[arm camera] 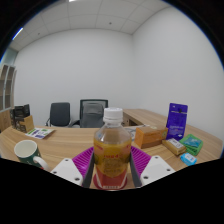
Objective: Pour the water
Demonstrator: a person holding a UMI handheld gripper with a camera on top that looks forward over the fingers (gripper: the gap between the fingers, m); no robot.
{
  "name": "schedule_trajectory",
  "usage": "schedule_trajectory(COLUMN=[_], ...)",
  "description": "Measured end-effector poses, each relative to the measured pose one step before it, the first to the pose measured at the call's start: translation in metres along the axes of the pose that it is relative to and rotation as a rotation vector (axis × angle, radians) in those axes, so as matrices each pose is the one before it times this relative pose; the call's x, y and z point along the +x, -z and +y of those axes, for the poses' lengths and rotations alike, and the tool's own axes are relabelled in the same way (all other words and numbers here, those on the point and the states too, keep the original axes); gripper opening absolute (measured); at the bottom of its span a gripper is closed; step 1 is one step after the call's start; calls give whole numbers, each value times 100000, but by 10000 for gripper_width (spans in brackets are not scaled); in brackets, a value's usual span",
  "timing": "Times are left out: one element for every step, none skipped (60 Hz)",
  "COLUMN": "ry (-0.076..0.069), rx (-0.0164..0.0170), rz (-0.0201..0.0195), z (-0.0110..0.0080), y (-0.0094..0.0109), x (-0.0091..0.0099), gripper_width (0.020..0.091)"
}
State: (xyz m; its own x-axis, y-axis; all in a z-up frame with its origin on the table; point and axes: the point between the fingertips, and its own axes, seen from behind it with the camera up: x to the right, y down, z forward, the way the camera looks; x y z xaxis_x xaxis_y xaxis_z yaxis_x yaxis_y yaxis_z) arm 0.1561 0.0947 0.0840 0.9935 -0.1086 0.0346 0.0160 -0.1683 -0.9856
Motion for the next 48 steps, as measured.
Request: schedule_trajectory(ry=[450, 667, 750, 644, 438, 366, 310, 106, 39, -10, -4, 38, -48, -204, -325, -373, -473, -434, -485, -475, -434, -459, -417, -530, -489, -473, -491, -571, -625, -540, -379, -231, 49, -18, -30, -36, -11, -73, -230, -311, -306, -318, -309, -454, -449, -437, -331, -390], rx=[-930, -1226, -1299, -1067, -620, -297, 291, 617, 416, 7, 83, -290, -133, 111, -56, 149, 227, 174, 66, -5, 96, 167, 341, 298, 347, 426, 398, 277, 151, -34, -110, -124, -183, 44, 60, 76, 214, 364, 555, 612, 486, 637, 233, 215, -57, -308, -156, 48], rz=[-99, -66, -459, 114, 491, 352, 57, 843, 455, 31, 68, -353, -403, -390, -721, -572, -682, -694, -628, -588, -628, -792, -764, -561, -737, -857, -804, -697, -618, -554, -652, -877, -652, -699, -617, -630, -693, -713, -702, -638, -627, -889, -810, -848, -845, -791, -859, -987], z=[87, 170, 175, 108, 3, -98, -164, -183, -210, -205, -101, -118, -94, -122, -182, -133, -140, -150, -87, -50, -77, -179, -70, -97, -18, -56, -8, 2, 35, 92, 118, 209, 119, 143, 171, 173, 155, 146, 123, 104, 139, 233, 181, 182, 194, 269, 285, 231], y=[140, 152, 163, 194, 226, 232, 274, 331, 357, 365, 490, 455, 540, 617, 606, 901, 722, 775, 789, 832, 866, 731, 997, 1178, 1018, 995, 1019, 1045, 1021, 1022, 985, 732, 1141, 902, 858, 843, 799, 770, 735, 677, 628, 378, 479, 593, 520, 497, 470, 432], x=[81, 63, -42, 156, 249, 272, 119, 200, 195, 217, -23, 90, -16, -129, 1, -118, -106, -140, -103, -118, -201, -185, -229, -357, -252, -290, -292, -304, -314, -324, -357, -235, -494, -382, -383, -367, -367, -387, -402, -346, -325, -33, -350, -408, -342, -309, -319, -374], gripper_width=[611, 639, 689, 747, 805, 853, 857, 844, 843, 849, 854, 854, 854, 852, 851, 847, 846, 846, 846, 847, 847, 848, 847, 846, 846, 845, 845, 846, 848, 847, 845, 848, 846, 845, 844, 845, 847, 848, 847, 847, 847, 847, 847, 846, 846, 845, 845, 844])
